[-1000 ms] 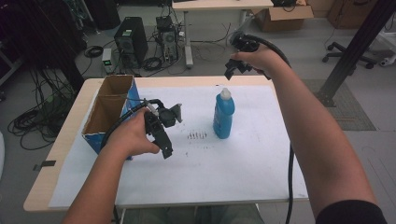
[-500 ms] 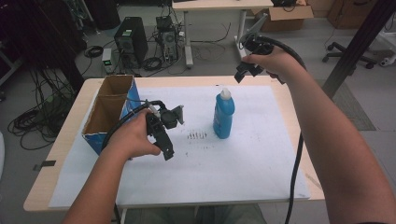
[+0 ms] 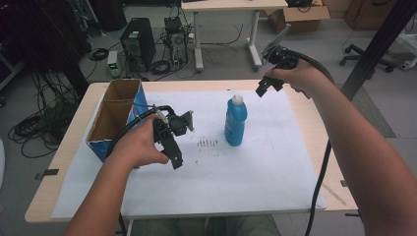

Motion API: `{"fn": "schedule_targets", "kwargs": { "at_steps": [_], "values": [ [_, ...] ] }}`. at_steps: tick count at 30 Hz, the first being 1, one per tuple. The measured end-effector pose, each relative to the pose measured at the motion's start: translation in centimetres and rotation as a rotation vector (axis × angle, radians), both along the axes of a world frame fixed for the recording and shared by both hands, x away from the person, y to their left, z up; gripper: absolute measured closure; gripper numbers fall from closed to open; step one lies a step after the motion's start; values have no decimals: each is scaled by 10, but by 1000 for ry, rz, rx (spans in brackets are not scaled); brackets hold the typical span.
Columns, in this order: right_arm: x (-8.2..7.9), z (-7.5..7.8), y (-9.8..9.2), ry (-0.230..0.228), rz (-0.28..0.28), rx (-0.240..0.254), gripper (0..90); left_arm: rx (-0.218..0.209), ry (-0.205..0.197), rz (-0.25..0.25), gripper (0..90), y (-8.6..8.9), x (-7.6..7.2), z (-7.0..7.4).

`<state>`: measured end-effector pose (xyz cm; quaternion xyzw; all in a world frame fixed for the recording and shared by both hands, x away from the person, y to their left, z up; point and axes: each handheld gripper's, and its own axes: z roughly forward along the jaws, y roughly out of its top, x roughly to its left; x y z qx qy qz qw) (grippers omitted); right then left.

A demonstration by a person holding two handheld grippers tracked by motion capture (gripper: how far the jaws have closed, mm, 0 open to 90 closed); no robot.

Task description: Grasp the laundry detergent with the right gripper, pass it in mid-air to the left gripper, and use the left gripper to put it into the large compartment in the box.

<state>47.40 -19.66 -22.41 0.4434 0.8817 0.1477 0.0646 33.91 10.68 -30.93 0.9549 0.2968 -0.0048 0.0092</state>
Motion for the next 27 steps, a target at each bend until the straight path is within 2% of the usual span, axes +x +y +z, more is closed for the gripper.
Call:
{"fn": "schedule_targets", "kwargs": {
  "at_steps": [11,16,27],
  "values": [
    [-23,-16,-2,6,38,-1,40,-3,-2,-8,2,3,-2,0],
    [-33,-24,-4,7,36,13,39,-5,-2,-12,2,5,-2,-1],
    [-46,-55,-7,35,53,45,40,-6,0,-15,2,7,-3,-3]
  ]
}}
